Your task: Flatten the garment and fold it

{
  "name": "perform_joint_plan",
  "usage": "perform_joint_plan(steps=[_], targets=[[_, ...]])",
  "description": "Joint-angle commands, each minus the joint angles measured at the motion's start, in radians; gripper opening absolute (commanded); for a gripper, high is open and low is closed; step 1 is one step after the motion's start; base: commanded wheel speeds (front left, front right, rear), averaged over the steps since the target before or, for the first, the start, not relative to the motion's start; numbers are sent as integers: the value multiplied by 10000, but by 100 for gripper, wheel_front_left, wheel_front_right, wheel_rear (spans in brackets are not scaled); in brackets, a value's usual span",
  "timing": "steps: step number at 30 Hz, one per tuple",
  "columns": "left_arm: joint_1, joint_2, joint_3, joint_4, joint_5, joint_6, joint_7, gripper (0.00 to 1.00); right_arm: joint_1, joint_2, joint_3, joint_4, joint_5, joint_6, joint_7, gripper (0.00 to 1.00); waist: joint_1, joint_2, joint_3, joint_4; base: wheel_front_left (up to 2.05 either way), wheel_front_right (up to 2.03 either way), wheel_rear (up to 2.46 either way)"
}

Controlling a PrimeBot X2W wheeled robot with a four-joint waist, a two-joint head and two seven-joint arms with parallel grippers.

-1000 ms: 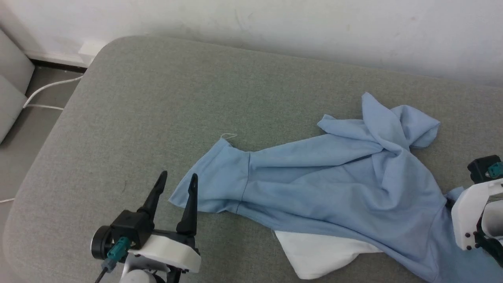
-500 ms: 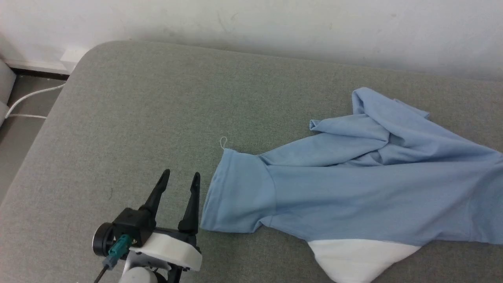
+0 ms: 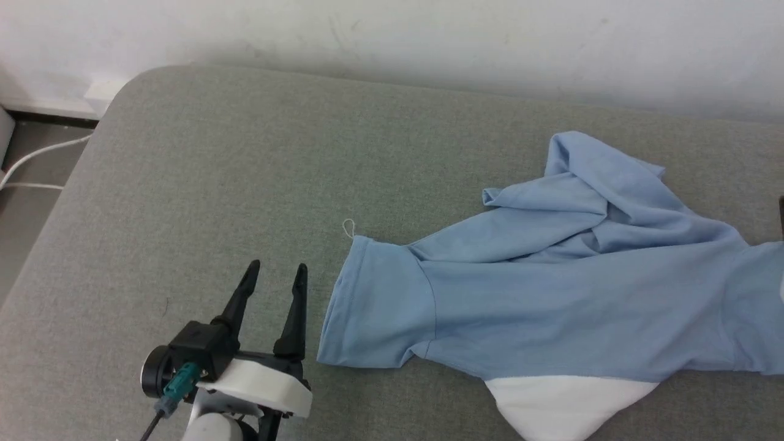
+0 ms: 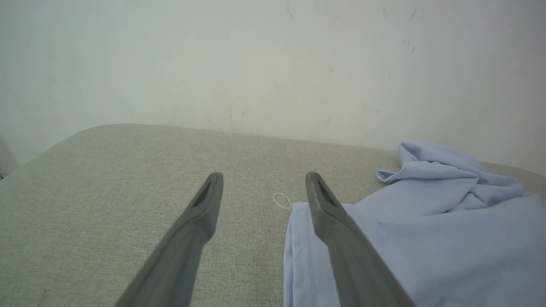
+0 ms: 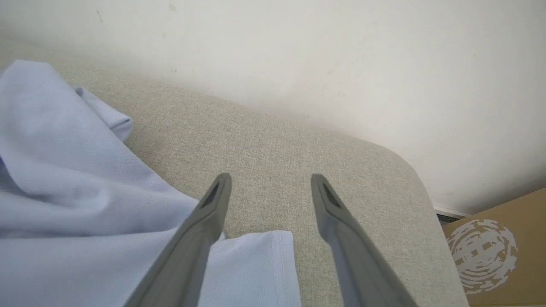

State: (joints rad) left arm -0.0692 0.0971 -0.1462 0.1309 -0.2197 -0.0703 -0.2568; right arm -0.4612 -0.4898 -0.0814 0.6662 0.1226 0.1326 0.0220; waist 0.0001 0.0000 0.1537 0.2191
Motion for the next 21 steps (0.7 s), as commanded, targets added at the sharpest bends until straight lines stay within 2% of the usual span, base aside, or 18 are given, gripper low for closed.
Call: perform_joint_plan(steps=[1,4,9,15,21], targets=[[44,-32,99,14,-26,-67,-49,100,-35,134,72,-282,86,-19,-379,100,-1,0,-244,-216,0,0,0],[115,-37,184,-7,-82,-81,-49,100,127,269,172,-740,235,-19,-840,100,-1,0,-398,-359,0,0,0],[311,-42,332,-44,-218,-116,-49,100,957,688,410,-2330,358,-19,-1828,100,-1,0,-664,-785,0,0,0],[523,-29,407,-62,-315,-153,-49,100,2625,1807,-187,-4400,489,-19,-2269,100,-1,0,-898,-1171,0,0,0],[791,117,252,124,-456,-241,366,100,4306,3316,-1084,-5998,514,-19,-2489,100,-1,0,-910,-1453,0,0,0]])
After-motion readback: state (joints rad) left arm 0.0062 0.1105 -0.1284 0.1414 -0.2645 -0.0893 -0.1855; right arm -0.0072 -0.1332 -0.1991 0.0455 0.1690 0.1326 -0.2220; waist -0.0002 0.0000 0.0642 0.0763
